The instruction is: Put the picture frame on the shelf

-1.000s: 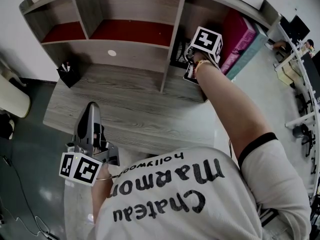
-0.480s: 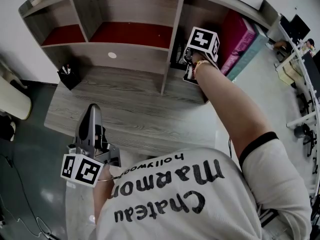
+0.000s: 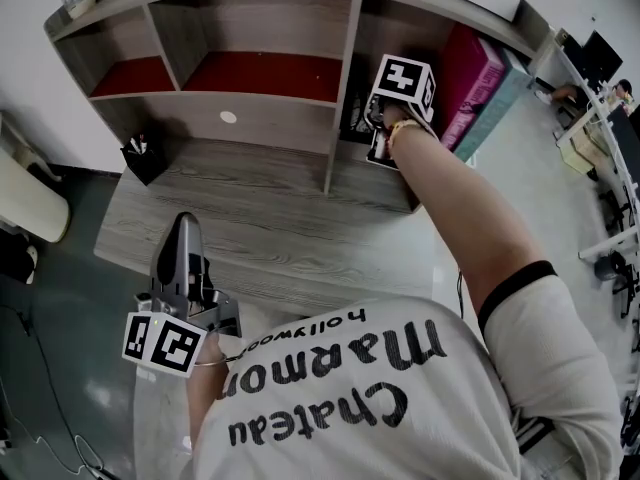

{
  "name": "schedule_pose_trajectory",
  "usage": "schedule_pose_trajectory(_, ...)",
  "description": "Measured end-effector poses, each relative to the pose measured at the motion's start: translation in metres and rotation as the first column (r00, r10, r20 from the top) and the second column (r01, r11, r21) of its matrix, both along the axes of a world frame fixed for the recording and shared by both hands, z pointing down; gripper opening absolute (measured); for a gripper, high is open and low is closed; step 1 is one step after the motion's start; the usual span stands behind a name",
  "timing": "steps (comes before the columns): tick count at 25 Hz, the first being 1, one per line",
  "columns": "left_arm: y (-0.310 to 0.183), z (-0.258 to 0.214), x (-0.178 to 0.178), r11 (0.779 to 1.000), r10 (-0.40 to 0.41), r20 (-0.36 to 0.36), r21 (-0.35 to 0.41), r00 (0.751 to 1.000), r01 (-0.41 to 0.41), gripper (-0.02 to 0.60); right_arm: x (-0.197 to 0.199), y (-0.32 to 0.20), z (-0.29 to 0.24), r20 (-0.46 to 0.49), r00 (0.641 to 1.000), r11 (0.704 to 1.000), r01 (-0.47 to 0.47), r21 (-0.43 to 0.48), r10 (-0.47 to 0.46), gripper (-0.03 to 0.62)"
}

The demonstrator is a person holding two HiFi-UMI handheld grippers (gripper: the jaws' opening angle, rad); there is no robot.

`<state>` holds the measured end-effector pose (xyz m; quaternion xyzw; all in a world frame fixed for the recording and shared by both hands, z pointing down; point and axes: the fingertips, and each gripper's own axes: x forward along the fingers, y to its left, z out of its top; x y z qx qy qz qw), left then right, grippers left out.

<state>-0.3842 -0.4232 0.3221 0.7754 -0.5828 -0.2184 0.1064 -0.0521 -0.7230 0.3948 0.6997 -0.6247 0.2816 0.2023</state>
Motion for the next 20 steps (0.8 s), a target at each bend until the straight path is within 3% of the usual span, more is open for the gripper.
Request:
schedule_pose_trajectory(11, 0.004, -0.007, 0.008, 1.000, -0.007, 0.033, -0.003, 0.999, 0.007, 0.017, 0.003, -0.003, -0.005, 0.002, 1.000, 1.000, 0.025, 0.006, -0.025, 0.102)
schedule_pose_trajectory(16, 0.004, -0.012, 0.016, 1.000, 0.000, 0.041, 0.000, 0.999, 0.000, 0.017, -0.008, 0.000, -0.009, 0.046, 0.996, 0.997, 0.079, 0.014, -0.079, 0.144)
schedule_pose_trajectory(20, 0.005, -0.017, 0.029, 1.000, 0.014, 0.054, 0.005, 0.998, -0.015, 0.017, -0.021, 0.006, -0.021, 0.012, 0.989, 0.987, 0.147, 0.063, -0.148, 0.153)
